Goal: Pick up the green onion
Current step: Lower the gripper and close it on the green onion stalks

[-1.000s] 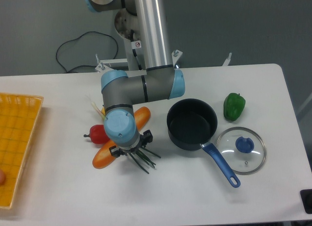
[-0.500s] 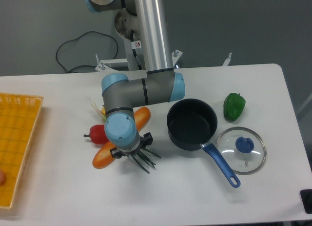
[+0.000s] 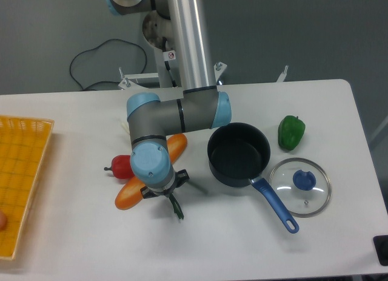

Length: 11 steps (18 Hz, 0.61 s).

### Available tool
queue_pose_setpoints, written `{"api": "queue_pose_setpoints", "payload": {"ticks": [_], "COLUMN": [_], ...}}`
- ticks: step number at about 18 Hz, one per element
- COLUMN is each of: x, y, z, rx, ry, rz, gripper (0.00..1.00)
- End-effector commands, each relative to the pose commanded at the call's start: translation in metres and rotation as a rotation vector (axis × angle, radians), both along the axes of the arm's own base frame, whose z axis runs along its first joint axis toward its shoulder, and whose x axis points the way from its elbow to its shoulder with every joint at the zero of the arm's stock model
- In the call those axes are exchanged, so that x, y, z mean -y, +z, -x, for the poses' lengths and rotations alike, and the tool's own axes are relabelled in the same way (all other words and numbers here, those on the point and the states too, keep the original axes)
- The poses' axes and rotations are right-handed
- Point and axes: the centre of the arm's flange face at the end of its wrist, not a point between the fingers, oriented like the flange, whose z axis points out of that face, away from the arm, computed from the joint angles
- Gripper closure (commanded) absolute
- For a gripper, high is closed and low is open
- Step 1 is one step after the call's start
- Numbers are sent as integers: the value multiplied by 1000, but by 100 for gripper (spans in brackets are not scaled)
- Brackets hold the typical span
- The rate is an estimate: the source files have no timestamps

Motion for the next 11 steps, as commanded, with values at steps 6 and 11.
{"api": "queue_pose_setpoints", "payload": {"ticks": [6,11], "x": [-2,0], "y": [18,34], "z": [15,12], "rx": [-14,22], "ry": [-34,-26], "rz": [-19,25], "gripper": [100,100]}}
